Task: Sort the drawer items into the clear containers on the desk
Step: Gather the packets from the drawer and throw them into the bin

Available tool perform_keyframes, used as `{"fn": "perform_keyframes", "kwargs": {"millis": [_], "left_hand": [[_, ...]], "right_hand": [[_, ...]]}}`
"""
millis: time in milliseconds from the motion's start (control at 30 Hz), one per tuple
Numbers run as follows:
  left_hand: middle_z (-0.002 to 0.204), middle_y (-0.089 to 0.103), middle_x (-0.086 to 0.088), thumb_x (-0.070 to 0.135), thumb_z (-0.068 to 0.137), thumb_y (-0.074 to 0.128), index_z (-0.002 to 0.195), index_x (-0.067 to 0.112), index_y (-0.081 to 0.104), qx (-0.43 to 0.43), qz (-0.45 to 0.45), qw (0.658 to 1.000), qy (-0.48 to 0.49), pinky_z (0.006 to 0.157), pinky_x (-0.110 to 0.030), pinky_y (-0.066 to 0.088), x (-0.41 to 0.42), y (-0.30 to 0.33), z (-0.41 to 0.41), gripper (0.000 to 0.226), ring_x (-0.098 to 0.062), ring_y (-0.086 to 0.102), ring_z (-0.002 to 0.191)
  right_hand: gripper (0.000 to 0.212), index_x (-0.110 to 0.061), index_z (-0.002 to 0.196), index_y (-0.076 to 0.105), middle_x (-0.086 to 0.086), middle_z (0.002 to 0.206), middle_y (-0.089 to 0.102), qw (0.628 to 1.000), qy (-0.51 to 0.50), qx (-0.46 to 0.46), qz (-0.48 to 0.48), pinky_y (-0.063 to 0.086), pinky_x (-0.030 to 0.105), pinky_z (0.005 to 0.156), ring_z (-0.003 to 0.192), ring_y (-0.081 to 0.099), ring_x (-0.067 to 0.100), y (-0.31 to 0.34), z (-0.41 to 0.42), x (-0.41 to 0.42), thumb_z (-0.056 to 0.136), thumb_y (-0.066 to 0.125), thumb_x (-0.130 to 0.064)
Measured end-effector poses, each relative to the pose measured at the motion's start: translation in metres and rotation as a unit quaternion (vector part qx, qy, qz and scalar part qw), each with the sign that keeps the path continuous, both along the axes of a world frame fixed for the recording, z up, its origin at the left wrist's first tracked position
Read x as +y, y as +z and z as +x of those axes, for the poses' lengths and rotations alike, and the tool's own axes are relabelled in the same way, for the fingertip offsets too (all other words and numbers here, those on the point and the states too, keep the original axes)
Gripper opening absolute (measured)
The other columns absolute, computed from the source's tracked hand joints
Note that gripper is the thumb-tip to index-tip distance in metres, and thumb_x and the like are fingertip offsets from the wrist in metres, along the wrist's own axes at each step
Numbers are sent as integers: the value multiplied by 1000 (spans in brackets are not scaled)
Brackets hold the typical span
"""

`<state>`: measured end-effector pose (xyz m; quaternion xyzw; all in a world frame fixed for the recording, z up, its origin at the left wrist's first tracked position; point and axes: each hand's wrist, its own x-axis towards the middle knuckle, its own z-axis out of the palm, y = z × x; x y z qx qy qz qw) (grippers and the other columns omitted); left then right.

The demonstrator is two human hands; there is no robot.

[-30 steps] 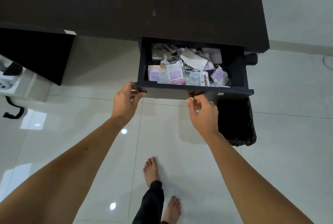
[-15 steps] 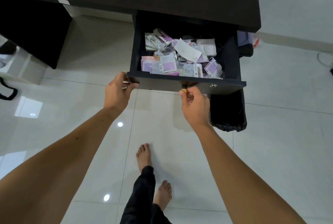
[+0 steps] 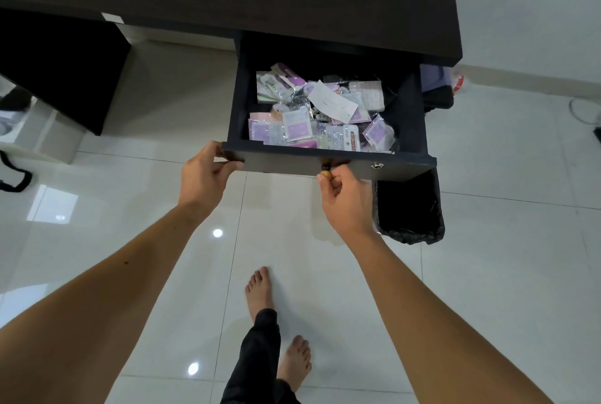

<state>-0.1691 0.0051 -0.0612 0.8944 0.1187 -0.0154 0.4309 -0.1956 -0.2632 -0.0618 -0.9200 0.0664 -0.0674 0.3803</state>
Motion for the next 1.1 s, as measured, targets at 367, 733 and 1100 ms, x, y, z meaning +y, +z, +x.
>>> {"fn": "perform_keyframes", "kwargs": {"millis": [367,733,1100], "left_hand": [[96,75,6,21,98,74,112,12,67,-3,33,999,-8,61,-8,42,16,6,-12,19,6,57,60],[99,79,10,22,96,77,107,19,65,-16,34,999,-38,69,-14,48,20,2,-16,16,-13,74,75],[129,61,1,41,77,92,138,16,52,-7,-6,999,-36,91,-31,55,23,27,-7,77,-16,61,107]], "right_hand": [[24,-11,90,60,-6,69,67,1000,19,14,7,43,29,55,57,59,19,-4,-22,16,101,68,-31],[20,-10,98,64,-2,79,72,999,9,23,23,58,41,64,69,68,21,-5,-27,16,102,67,-30],[13,-15,96,70,-20,79,67,996,-36,-73,47,57,29,68,72,64,6,42,-22,-1,96,78,-26]]}}
